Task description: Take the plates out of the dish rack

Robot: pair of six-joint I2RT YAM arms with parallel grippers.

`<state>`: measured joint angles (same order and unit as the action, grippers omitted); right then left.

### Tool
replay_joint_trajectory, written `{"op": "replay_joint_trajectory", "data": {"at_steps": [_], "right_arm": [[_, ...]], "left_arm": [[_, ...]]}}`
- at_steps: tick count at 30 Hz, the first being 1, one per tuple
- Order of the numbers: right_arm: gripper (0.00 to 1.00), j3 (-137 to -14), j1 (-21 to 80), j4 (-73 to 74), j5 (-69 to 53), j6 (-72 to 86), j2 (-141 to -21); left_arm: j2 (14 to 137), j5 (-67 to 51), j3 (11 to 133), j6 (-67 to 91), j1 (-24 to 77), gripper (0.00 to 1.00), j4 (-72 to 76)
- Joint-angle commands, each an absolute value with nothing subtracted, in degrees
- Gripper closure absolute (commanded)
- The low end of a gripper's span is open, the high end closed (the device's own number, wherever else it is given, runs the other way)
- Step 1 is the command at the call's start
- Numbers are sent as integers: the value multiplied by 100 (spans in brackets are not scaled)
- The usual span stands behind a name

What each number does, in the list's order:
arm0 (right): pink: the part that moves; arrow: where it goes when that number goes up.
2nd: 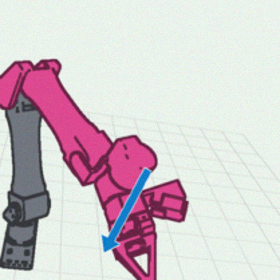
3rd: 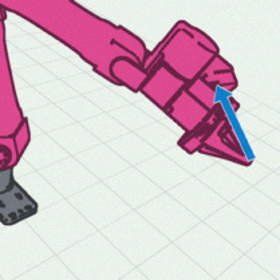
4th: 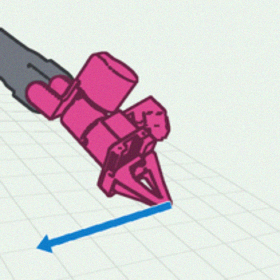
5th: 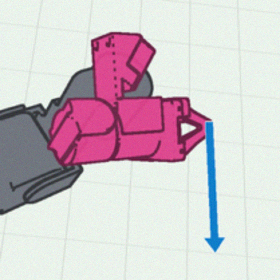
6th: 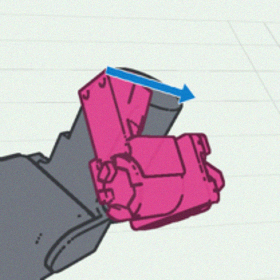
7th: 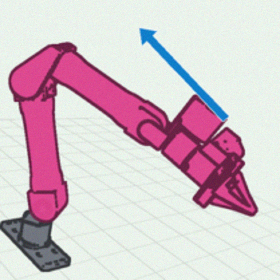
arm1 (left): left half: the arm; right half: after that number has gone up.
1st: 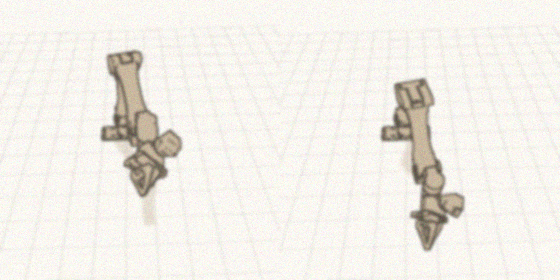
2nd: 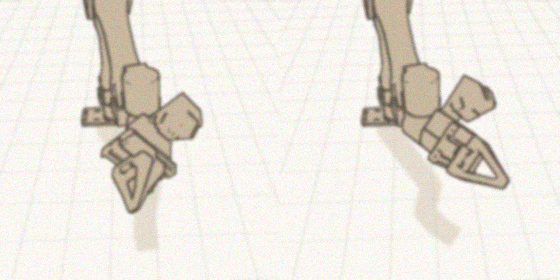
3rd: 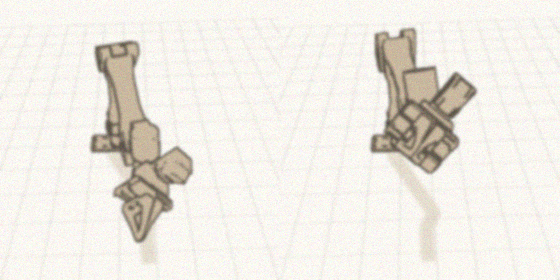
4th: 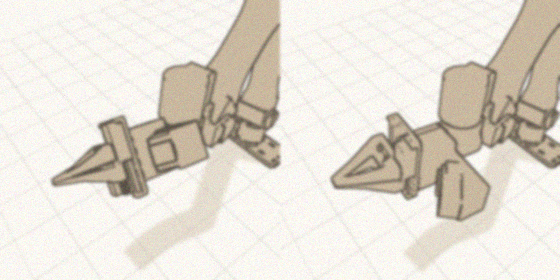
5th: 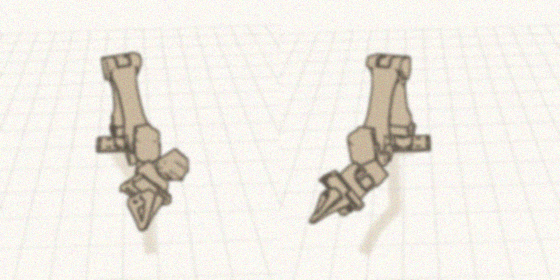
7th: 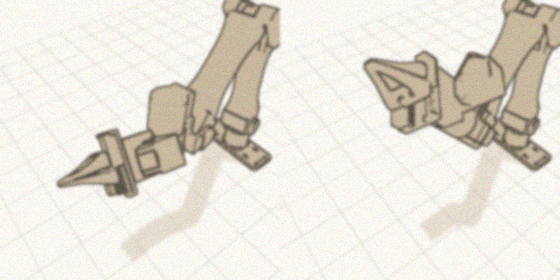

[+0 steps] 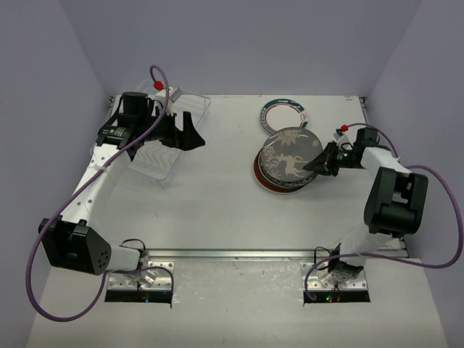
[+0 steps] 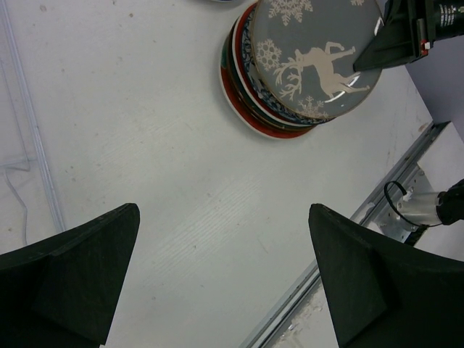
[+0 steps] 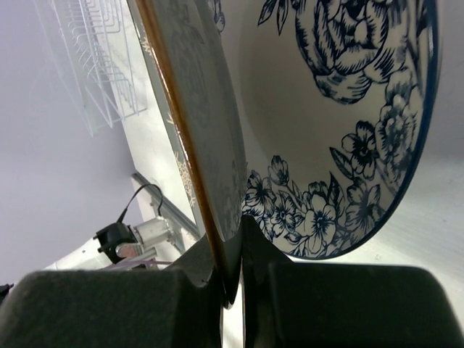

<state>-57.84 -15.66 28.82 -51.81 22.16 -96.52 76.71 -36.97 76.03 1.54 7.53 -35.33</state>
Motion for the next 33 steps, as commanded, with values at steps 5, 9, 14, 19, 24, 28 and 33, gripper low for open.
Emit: {"op": "replay_joint_trajectory", "data": {"at_steps": [5, 9, 14, 19, 24, 28, 33], "right_arm": [[70, -6478, -1600, 3345, -5291, 2164, -9793], [41, -6716, -1591, 3854, -5030, 2027, -9843], [21, -7313, -1472, 4582, -3896, 1425, -9684], [1, -7425, -1145, 4671, -2624, 543, -9255], [1, -7373, -1055, 4692, -1881, 99, -9072], [1, -7287, -1026, 4494, -1922, 53, -8651], [1, -6696, -839, 3647, -2637, 85, -7517]], "left_arm": [[7405, -3696, 7624, 141, 747, 0, -3353], [7383, -3642, 7687, 132, 747, 0, -3383], [7386, -3360, 7926, 27, 747, 0, -3533], [7461, -2811, 8307, -215, 747, 0, -3720], [7454, -1873, 8759, -446, 747, 0, -3805], [7277, -1337, 8815, -588, 747, 0, -3710], [7261, -944, 8576, -582, 747, 0, -3796]]}}
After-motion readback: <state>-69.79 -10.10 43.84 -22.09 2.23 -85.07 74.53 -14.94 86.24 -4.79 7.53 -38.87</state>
